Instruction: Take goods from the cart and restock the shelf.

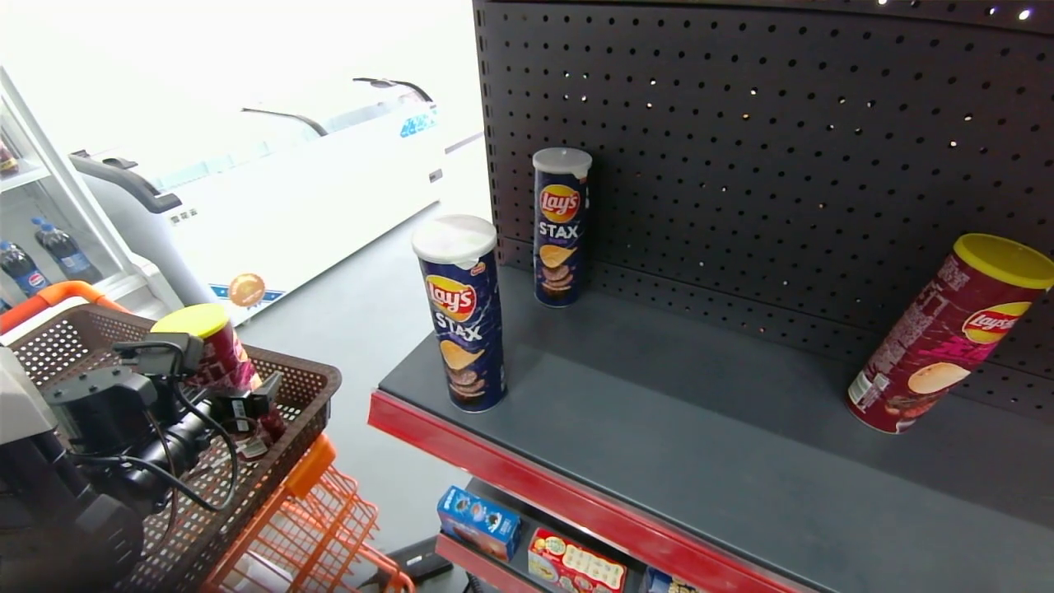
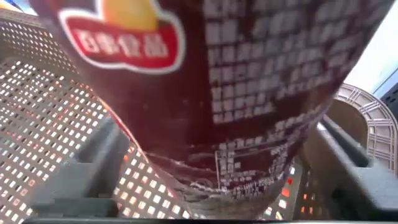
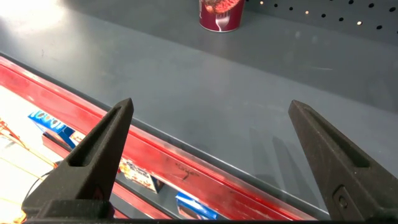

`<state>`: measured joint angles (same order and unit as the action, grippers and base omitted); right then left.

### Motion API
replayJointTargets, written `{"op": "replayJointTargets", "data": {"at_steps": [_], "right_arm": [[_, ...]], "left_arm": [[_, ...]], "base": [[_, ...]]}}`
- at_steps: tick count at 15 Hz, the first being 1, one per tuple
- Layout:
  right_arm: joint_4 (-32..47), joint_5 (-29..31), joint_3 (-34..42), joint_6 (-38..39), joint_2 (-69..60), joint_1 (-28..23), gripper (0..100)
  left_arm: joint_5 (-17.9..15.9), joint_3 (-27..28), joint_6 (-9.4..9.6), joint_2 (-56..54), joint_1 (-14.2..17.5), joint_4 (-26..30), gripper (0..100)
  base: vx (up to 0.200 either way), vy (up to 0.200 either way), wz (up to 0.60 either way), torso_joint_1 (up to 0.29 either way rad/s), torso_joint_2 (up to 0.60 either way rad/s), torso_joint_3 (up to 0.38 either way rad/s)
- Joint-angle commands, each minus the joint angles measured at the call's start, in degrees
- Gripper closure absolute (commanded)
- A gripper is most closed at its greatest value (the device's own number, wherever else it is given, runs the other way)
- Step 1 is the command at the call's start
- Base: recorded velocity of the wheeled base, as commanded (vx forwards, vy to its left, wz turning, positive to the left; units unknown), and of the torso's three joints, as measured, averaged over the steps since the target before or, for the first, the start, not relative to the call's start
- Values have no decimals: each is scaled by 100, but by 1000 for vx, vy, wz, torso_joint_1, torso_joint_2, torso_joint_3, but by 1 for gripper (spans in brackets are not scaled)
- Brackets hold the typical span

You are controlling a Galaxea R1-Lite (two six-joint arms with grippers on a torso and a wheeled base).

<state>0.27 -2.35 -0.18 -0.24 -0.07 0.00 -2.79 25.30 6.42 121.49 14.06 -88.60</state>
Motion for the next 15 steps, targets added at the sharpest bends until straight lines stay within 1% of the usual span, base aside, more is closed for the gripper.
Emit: {"op": "replayJointTargets", "data": {"at_steps": [1, 2, 4, 5, 7, 8, 9, 11, 13, 14, 15], "right_arm": [[0, -2, 1, -2, 7, 0, 0], [0, -2, 1, -2, 7, 0, 0], [0, -2, 1, -2, 7, 0, 0], [0, -2, 1, -2, 7, 0, 0], [0, -2, 1, -2, 7, 0, 0], [0, -2, 1, -2, 7, 0, 0], [0, -2, 1, -2, 7, 0, 0], [0, -2, 1, -2, 7, 0, 0], [0, -2, 1, -2, 7, 0, 0], [0, -2, 1, -2, 7, 0, 0], [0, -2, 1, -2, 7, 0, 0]], "left_arm": [[7, -7, -1, 32, -34, 1, 100], [7, -16, 8, 32, -34, -8, 100], [7, -16, 157, 15, -34, -8, 100], [15, -16, 280, -38, -43, -17, 100], [-2, -25, 272, -301, -52, 27, 100], [-20, 54, 254, -627, -52, 194, 100], [-20, 142, 254, -890, -61, 511, 100], [-20, 177, 201, -1453, -219, 1108, 100], [-20, 134, 122, -2086, -492, 1644, 100], [-20, 116, 122, -2297, -571, 1811, 100], [-20, 107, 122, -2657, -755, 2128, 100]], "base": [[0, 0, 0, 0, 0, 0], [0, 0, 0, 0, 0, 0], [0, 0, 0, 0, 0, 0], [0, 0, 0, 0, 0, 0], [0, 0, 0, 0, 0, 0], [0, 0, 0, 0, 0, 0], [0, 0, 0, 0, 0, 0], [0, 0, 0, 0, 0, 0], [0, 0, 0, 0, 0, 0], [0, 0, 0, 0, 0, 0], [0, 0, 0, 0, 0, 0]]}}
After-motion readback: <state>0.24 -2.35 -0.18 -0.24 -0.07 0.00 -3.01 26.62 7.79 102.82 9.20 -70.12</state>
